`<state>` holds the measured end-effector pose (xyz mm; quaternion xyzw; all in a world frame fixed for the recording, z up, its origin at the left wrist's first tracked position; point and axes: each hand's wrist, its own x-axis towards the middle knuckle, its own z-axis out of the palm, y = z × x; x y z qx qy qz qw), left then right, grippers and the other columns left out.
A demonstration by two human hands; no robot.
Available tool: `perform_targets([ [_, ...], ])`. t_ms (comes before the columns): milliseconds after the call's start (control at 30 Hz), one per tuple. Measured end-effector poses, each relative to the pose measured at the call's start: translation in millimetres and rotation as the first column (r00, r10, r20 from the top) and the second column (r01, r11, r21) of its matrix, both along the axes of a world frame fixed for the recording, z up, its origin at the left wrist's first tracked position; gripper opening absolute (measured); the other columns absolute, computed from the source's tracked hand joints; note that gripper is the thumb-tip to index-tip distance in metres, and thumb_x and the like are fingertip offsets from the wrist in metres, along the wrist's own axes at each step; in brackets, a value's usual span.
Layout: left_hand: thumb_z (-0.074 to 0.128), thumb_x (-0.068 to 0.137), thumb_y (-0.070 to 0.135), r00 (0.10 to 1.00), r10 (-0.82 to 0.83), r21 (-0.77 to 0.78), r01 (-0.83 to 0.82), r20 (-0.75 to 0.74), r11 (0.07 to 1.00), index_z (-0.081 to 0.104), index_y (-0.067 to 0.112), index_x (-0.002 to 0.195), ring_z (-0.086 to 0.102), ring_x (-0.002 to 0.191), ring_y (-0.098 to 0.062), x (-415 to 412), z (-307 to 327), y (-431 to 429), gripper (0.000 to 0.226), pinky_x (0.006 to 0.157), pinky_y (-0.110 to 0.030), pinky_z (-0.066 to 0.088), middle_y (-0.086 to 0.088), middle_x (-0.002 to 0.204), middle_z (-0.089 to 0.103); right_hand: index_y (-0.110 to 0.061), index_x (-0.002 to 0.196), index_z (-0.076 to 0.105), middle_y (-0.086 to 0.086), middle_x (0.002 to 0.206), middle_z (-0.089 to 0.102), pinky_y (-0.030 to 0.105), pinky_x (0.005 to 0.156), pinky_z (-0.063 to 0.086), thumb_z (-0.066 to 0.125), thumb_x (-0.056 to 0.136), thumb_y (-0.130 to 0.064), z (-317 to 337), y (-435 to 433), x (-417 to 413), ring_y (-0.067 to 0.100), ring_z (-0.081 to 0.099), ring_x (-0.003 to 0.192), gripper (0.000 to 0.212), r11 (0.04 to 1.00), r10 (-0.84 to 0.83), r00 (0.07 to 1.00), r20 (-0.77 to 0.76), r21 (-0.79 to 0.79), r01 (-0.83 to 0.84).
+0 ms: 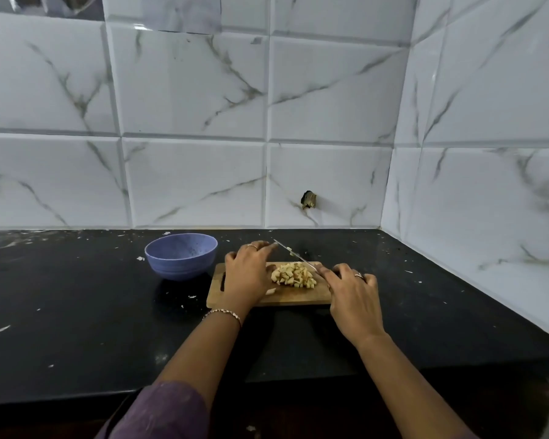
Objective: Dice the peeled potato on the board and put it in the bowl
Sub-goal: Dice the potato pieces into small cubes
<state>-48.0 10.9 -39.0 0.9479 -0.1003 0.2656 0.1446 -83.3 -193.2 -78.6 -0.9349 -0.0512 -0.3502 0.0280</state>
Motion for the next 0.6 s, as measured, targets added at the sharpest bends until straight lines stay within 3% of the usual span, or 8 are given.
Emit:
perform_targets([
  [333,0.057,0.097,0.026,0.989,-0.04,0.159,0.016,0.144,0.987,0.055,0.037,0.136,0.041,0.133,-0.011,28.4,0.3,-22.2,0.04,0.104,-0.039,0.023,0.013,0.141,0.052,-0.033,0.136,0.054,-0.003,0.114,0.061,0.036,0.086,0.04,0.067,0.09,-0.014,-3.7,-1.4,4.2,0.016,0.064,0.088,0.051,0.998,0.049,0.998,0.043,0.026,-0.05],
  [600,0.058,0.095,0.02,0.988,-0.058,0.305,0.012,0.142,0.952,0.059,0.032,0.128,0.042,0.13,-0.016,34.5,3.5,-31.5,0.035,0.108,-0.045,0.019,0.008,0.137,0.055,-0.034,0.141,0.047,-0.002,0.119,0.057,0.037,0.092,0.037,0.059,0.095,-0.016,-1.2,-1.6,3.6,0.016,0.061,0.097,0.051,0.998,0.046,0.999,0.009,0.036,-0.047],
])
